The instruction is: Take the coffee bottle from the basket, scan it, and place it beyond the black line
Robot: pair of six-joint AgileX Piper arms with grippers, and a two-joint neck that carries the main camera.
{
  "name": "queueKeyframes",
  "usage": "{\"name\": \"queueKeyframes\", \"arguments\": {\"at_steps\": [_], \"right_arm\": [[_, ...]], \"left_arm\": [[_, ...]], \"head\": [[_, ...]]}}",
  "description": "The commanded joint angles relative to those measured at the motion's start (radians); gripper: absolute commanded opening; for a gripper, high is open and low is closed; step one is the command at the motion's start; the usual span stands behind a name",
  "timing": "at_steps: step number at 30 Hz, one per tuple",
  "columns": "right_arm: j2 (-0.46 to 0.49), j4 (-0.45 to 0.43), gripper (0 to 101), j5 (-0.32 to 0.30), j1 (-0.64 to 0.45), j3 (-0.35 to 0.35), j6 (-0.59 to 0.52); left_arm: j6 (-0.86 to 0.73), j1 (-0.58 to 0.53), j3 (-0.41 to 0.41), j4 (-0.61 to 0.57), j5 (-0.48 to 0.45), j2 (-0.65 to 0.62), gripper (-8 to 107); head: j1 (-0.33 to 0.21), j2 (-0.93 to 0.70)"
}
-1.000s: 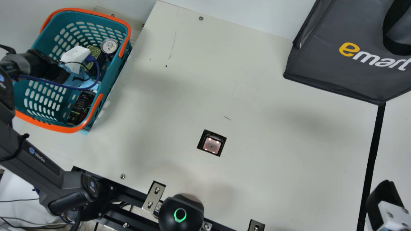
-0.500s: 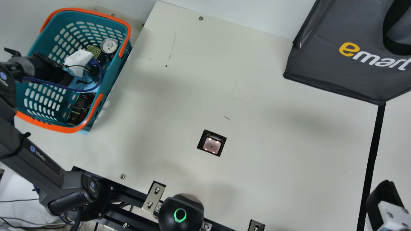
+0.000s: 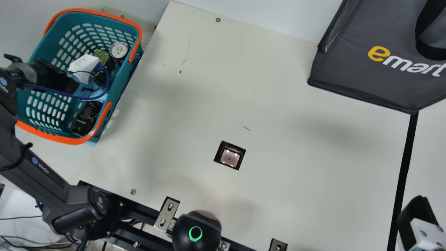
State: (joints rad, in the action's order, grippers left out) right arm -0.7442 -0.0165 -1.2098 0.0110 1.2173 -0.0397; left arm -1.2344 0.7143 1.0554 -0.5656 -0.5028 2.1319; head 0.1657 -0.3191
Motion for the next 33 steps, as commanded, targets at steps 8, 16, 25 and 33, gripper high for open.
{"name": "queueKeyframes", "arguments": {"at_steps": [8,16,25,33], "right_arm": [[0.000,0.000,91,0.000,0.000,0.000,0.000],[0.000,0.000,91,0.000,0.000,0.000,0.000],[0.000,0.000,91,0.000,0.000,0.000,0.000],[0.000,0.000,91,0.000,0.000,0.000,0.000]], "left_arm": [[-0.018,0.007,0.010,-0.028,-0.025,-0.045,10],[-0.030,0.013,0.016,-0.043,-0.049,-0.089,10],[-0.045,0.025,0.015,-0.064,-0.075,-0.139,10],[-0.067,0.042,0.009,-0.091,-0.104,-0.186,10]], "head": [[-0.027,-0.002],[-0.027,-0.002],[-0.027,-0.002],[-0.027,-0.002]]}}
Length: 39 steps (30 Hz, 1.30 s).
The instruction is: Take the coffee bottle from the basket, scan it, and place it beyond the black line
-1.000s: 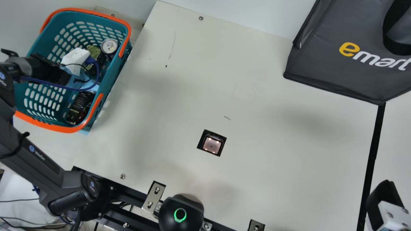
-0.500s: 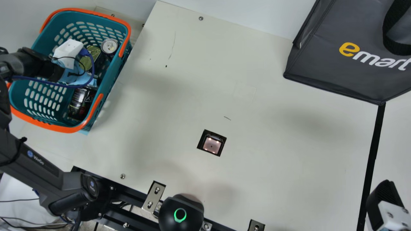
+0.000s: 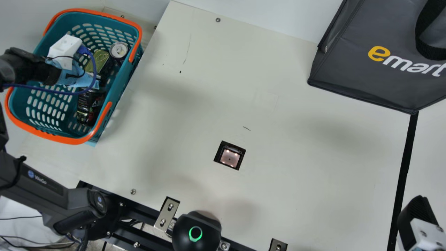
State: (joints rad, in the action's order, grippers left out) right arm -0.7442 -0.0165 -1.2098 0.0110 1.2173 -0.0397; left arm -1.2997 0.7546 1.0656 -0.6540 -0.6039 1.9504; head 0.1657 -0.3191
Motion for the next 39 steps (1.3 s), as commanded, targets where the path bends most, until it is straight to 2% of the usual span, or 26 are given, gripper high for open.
{"name": "queueKeyframes", "arguments": {"at_steps": [1,22,39], "right_arm": [[0.000,0.000,91,0.000,0.000,0.000,0.000],[0.000,0.000,91,0.000,0.000,0.000,0.000],[0.000,0.000,91,0.000,0.000,0.000,0.000]], "left_arm": [[-0.004,0.005,-0.003,-0.006,-0.006,-0.010,10],[-0.015,0.057,-0.054,-0.051,-0.057,-0.147,10],[0.017,0.086,-0.048,-0.047,-0.135,-0.268,10]], "head": [[-0.027,-0.002],[-0.027,-0.002],[-0.027,-0.002]]}}
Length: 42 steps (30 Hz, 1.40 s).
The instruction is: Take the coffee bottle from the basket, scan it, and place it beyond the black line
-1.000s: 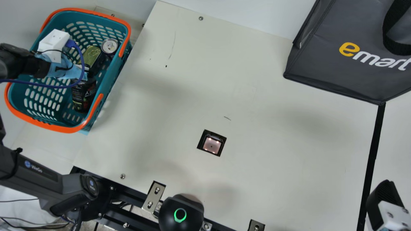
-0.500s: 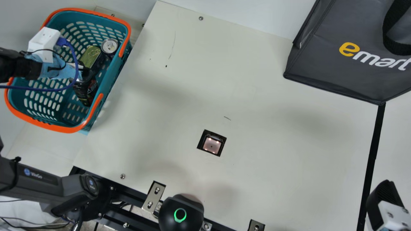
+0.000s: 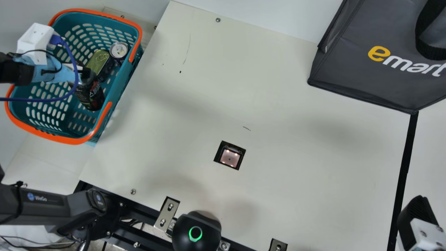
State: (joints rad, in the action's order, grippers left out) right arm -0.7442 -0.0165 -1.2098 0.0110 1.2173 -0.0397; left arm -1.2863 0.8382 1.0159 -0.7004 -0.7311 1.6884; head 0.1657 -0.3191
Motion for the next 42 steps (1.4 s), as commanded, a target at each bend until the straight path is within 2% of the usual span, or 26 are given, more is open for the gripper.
{"name": "queueKeyframes", "arguments": {"at_steps": [1,28,42], "right_arm": [[0.000,0.000,91,0.000,0.000,0.000,0.000],[0.000,0.000,91,0.001,0.000,0.000,0.000],[0.000,0.000,91,0.001,0.000,0.000,0.000]], "left_arm": [[0.005,0.004,0.005,-0.001,-0.014,-0.012,10],[-0.026,0.082,0.175,-0.057,-0.282,-0.133,10],[-0.006,0.016,0.204,-0.081,-0.376,-0.232,10]], "head": [[-0.027,-0.002],[-0.027,-0.002],[-0.027,-0.002]]}}
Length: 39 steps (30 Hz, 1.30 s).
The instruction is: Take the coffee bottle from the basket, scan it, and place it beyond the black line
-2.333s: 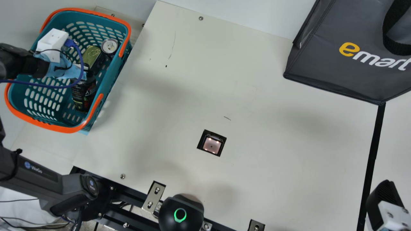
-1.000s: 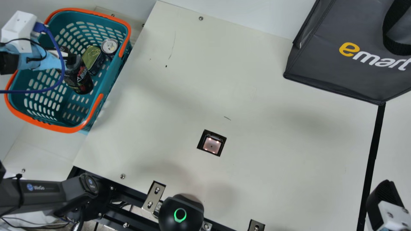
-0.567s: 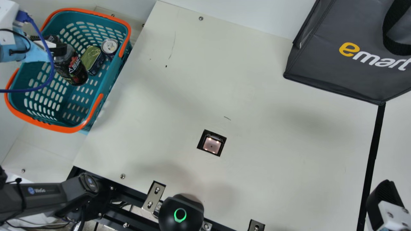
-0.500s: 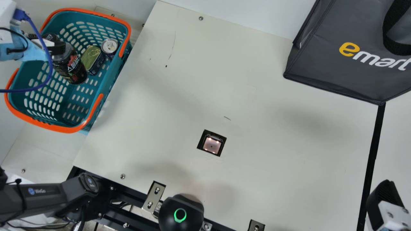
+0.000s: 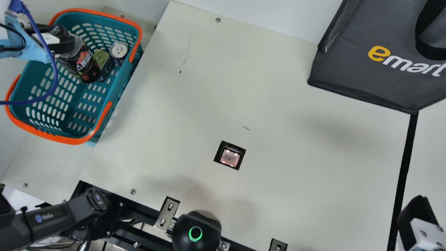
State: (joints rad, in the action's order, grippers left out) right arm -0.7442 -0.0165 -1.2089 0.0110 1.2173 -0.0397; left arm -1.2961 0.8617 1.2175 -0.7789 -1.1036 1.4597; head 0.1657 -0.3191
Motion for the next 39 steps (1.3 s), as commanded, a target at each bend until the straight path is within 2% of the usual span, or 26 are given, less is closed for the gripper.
{"name": "queueKeyframes", "arguments": {"at_steps": [1,26,39], "right_arm": [[0.000,0.000,91,0.000,0.000,0.000,0.000],[0.000,0.000,91,0.000,0.000,0.000,0.000],[0.000,0.000,91,-0.001,0.000,0.000,0.000]], "left_arm": [[0.009,-0.017,0.005,-0.004,-0.006,-0.009,10],[0.153,-0.278,0.086,-0.027,-0.016,-0.083,10],[0.162,-0.421,0.090,-0.054,-0.018,-0.096,10]], "head": [[-0.027,-0.002],[-0.027,-0.002],[-0.027,-0.002]]}}
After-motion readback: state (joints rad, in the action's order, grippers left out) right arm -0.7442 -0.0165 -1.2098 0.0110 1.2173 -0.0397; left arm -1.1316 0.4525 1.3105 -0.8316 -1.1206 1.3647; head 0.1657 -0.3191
